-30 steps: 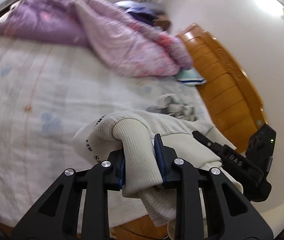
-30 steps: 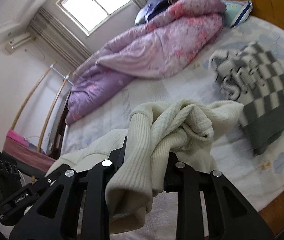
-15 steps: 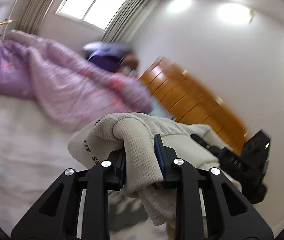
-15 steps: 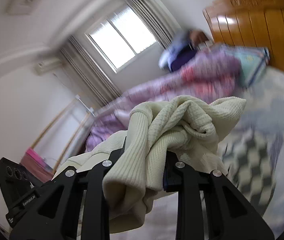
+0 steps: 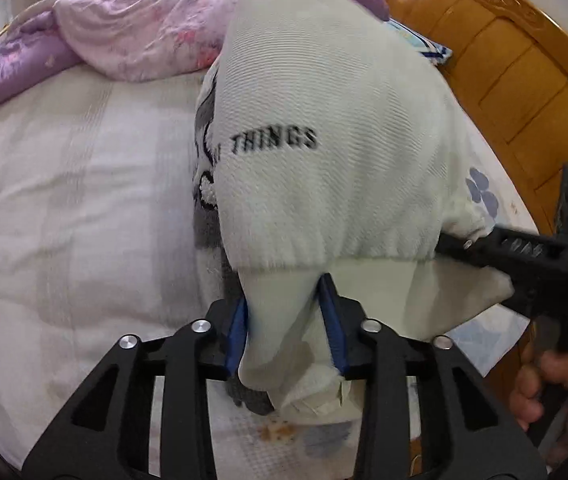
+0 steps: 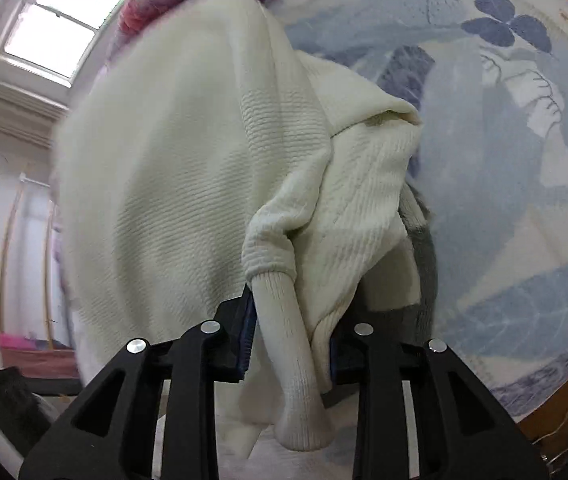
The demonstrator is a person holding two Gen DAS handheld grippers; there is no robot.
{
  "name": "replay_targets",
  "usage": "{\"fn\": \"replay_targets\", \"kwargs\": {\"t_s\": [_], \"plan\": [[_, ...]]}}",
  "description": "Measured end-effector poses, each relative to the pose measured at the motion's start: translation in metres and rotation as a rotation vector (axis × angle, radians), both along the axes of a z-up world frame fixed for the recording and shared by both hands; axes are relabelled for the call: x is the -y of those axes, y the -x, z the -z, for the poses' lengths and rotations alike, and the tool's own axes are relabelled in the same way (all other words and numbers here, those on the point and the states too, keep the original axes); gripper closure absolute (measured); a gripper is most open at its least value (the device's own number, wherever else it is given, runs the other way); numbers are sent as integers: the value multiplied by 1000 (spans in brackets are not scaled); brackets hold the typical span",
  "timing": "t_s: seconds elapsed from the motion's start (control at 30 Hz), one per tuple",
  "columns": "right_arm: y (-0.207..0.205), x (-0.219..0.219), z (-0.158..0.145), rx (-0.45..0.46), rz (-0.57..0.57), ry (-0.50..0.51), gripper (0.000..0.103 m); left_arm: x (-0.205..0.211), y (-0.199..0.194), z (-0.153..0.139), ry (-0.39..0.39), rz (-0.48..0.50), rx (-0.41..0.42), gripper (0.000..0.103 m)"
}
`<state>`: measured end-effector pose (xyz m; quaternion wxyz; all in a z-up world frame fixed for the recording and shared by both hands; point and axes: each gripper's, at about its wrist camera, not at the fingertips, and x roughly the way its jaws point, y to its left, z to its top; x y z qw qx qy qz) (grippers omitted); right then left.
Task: Fold large clothes
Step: 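Lower the folded cardigan onto the stacked clothes with both grippers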
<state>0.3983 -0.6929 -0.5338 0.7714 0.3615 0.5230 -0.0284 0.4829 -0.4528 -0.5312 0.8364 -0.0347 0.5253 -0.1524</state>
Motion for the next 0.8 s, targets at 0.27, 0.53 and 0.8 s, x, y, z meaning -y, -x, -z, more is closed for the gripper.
{"fn": "replay_targets", "kwargs": {"t_s": [0.27,0.53,0.8], "plan": [[5,-13,2,-6,-64,122,56,-15,-10,-4,-14,-89,-4,23],[19,-46,-52,70,-122,378,44,-11,-5,-43,-66,-83,125,13],[10,-77,-72,139,-193,408,44,-23,-9,-47,-55,-108,114,13]]}}
